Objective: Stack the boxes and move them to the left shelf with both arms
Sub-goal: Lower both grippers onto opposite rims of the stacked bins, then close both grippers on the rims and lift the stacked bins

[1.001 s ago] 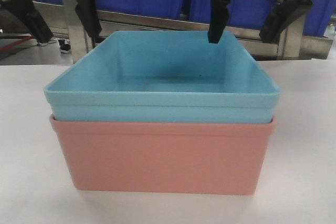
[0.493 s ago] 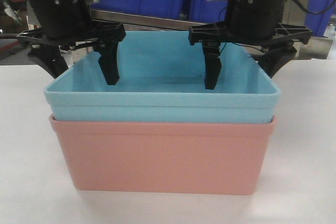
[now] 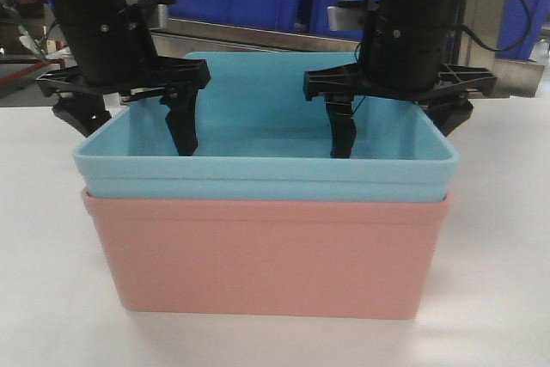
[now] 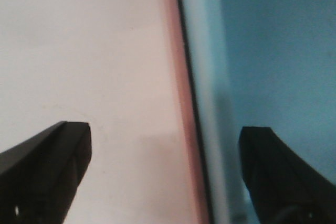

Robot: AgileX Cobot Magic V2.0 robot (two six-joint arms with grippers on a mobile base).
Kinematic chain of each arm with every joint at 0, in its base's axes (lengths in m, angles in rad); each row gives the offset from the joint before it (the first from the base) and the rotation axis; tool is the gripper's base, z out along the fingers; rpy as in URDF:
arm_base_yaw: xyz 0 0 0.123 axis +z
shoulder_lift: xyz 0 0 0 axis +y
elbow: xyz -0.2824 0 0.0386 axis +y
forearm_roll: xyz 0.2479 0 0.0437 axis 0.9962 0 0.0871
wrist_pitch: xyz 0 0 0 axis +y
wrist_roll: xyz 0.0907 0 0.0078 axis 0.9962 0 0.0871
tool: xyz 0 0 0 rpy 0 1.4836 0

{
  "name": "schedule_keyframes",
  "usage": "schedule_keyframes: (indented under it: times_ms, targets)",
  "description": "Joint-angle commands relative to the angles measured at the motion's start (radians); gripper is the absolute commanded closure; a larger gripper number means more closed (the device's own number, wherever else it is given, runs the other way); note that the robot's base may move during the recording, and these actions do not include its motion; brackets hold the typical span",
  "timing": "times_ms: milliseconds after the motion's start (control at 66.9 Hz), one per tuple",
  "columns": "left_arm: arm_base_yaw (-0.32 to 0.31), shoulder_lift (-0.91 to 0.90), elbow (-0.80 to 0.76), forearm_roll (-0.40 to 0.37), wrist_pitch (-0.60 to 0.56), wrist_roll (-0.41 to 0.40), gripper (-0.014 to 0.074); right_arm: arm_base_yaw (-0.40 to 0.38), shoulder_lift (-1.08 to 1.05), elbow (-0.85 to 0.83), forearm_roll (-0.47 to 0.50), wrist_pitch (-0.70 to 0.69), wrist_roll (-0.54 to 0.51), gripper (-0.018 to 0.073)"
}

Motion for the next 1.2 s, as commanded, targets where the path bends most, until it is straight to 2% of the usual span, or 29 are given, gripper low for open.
schedule_keyframes:
  times_ms: [0,60,134,314,374,418,568,687,822,1180]
  targets:
    - [-0.004,-0.033,-0.024,-0.012,-0.028,-0.011,0.0141,0.001,-0.024,-0.020,-0.007,-0.033,0.001,0.0076]
    - [-0.004,-0.033,-0.024,-0.012,-0.028,-0.011,0.0169,0.001,-0.024,-0.020,-0.007,-0.033,0.001,0.0153]
    - [-0.004,-0.033,-0.024,-0.012,-0.028,-0.011,0.0244,0.001,-0.024,-0.020,-0.007,-0.031,0.001,0.0256]
    - [-0.004,-0.033,-0.024,-0.032,-0.028,-0.011,0.0531,0.001,-0.024,-0.020,-0.007,-0.029,0.001,0.0514]
    - [-0.004,-0.033,-0.024,-0.041,-0.028,-0.011,0.0622,0.001,-0.024,-0.020,-0.008,-0.030,0.001,0.0498]
    - [-0.004,-0.033,-0.024,-0.043,-0.029,-0.011,0.0594,0.001,-0.024,-0.020,-0.008,-0.031,0.001,0.0505]
    - [-0.004,-0.033,-0.024,-0.055,-0.019,-0.015,0.0600,0.001,-0.027,-0.020,-0.009,-0.032,0.001,0.0503]
    - [-0.004,-0.042,-0.024,-0.062,0.000,-0.065,0.0600,0.001,-0.046,-0.021,-0.009,-0.023,0.001,0.0503]
    - [-0.004,-0.076,-0.024,-0.062,0.017,-0.076,0.0600,0.001,-0.092,-0.022,-0.023,-0.023,0.001,0.0503]
    - [-0.004,-0.293,-0.024,-0.001,0.042,-0.167,0.0600,0.002,-0.274,-0.022,-0.076,-0.026,0.002,0.0503]
